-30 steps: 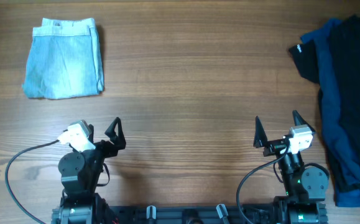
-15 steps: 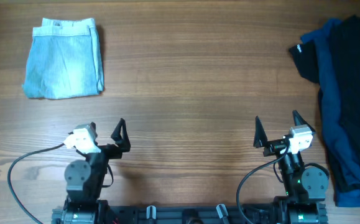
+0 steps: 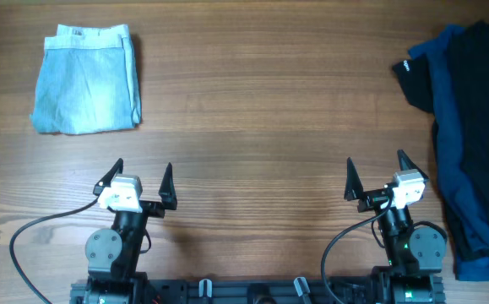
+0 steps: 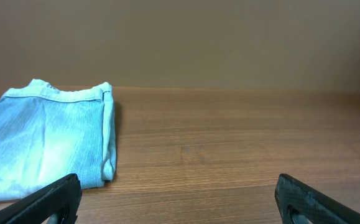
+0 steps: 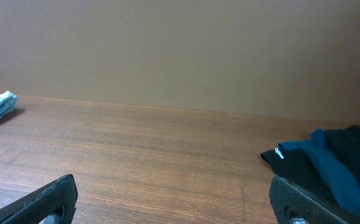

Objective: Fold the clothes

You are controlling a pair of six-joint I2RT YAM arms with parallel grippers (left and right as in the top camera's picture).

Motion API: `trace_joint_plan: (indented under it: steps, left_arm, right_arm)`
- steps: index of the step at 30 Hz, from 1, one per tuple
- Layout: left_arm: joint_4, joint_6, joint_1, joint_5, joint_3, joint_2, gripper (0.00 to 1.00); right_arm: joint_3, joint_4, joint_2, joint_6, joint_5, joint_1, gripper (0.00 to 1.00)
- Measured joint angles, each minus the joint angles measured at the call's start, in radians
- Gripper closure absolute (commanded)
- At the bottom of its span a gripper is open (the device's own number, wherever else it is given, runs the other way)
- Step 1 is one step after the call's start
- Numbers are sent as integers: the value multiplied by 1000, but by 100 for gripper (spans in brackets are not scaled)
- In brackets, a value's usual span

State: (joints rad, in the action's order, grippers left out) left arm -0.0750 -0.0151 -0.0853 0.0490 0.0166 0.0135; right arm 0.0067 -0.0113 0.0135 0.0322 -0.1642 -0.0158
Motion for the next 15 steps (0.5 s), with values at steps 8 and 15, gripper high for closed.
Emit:
trace_joint_plan:
  steps: [8,15]
  left_arm:
    - [0,15,0,0,0,0,0]
    - [0,18,0,0,0,0,0]
  right_arm:
    - [0,0,0,0,0,0,0]
    - [0,0,0,0,0,0,0]
